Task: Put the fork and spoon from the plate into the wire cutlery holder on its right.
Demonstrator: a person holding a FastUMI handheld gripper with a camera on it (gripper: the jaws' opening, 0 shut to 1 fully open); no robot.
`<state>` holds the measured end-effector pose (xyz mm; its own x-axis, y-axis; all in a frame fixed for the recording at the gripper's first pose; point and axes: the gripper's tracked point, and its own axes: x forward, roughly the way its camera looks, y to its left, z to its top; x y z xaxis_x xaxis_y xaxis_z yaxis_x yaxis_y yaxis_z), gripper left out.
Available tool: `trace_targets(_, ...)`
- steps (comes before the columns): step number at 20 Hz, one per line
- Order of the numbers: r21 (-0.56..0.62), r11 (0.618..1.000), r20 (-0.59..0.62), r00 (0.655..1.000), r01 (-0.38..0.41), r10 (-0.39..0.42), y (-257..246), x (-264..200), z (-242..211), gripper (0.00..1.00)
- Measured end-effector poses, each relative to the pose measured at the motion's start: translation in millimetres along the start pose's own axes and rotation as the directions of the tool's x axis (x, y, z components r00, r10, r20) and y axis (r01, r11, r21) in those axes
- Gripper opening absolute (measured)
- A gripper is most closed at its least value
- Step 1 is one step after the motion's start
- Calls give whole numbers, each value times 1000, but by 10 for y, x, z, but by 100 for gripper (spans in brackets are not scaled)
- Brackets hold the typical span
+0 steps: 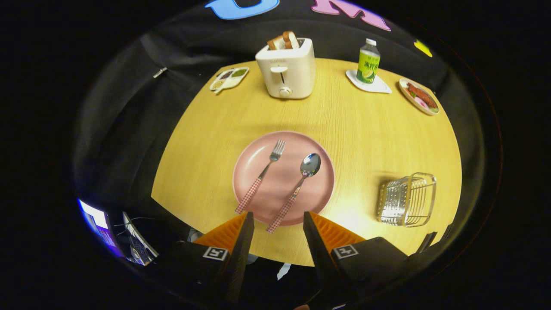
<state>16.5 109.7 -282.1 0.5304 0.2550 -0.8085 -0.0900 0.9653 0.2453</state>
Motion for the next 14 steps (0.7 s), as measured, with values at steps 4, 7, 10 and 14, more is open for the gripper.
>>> trace_targets(4,97,995,-109,994,26,-15,-3,410,-188,57)
trace_targets(7,113,991,-154,987,74,-56,-54,601,-314,57)
trace_targets(10,128,987,-167,983,101,-79,-84,668,-304,51)
trace_targets(14,146,982,-170,981,119,-93,-108,674,-241,30)
